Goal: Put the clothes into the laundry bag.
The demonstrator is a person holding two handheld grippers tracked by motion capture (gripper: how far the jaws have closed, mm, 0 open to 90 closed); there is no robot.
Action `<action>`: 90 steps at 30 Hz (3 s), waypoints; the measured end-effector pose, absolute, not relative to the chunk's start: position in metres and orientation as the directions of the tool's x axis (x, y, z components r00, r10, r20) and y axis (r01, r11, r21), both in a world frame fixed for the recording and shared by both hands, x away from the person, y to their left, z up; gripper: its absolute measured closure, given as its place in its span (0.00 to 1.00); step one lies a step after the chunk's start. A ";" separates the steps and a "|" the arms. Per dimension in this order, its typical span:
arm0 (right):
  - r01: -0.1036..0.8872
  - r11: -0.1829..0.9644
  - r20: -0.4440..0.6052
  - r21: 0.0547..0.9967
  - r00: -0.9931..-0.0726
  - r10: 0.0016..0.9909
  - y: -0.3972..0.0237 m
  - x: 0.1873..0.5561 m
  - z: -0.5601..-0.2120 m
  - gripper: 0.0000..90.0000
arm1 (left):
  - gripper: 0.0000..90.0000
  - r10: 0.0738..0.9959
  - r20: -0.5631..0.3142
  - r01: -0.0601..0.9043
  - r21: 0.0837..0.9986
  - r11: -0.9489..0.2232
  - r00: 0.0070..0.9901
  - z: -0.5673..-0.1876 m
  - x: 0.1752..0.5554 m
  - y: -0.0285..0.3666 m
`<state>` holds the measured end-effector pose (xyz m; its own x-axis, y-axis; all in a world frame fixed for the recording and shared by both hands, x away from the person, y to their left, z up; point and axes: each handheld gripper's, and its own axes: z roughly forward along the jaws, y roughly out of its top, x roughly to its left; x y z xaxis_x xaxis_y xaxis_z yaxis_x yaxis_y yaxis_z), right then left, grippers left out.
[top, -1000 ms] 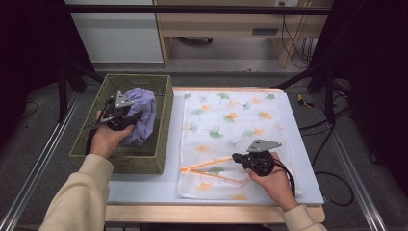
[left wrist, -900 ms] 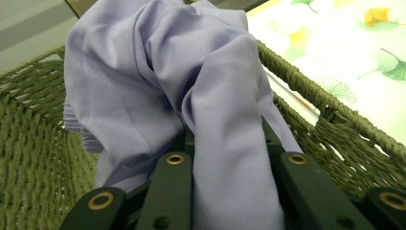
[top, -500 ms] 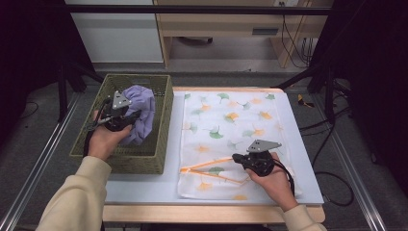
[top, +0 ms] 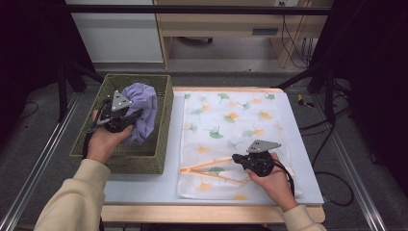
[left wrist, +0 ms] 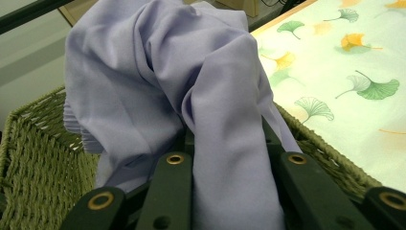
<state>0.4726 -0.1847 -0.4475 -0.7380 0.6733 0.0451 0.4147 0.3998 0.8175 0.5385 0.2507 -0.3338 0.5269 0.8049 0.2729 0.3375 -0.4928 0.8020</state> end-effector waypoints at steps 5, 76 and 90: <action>0.414 0.396 0.046 0.820 -0.737 0.674 -0.185 0.472 -0.447 0.98 | 0.82 0.804 0.277 0.330 0.805 -0.493 0.526 -0.331 0.536 0.249; 0.441 0.344 0.099 0.829 -0.722 0.685 -0.193 0.476 -0.447 0.98 | 0.82 0.685 0.290 0.089 0.883 -0.461 0.669 -0.265 0.471 0.169; 0.452 0.324 0.133 0.831 -0.728 0.673 -0.198 0.478 -0.446 0.98 | 0.82 0.610 0.276 0.066 0.876 -0.477 0.743 -0.274 0.461 0.127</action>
<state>0.4777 -0.1975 -0.4464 -0.7280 0.6725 0.1330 0.4516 0.3245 0.8311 0.4613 0.1270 -0.2738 0.7427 0.6102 0.2759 0.0664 -0.4771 0.8763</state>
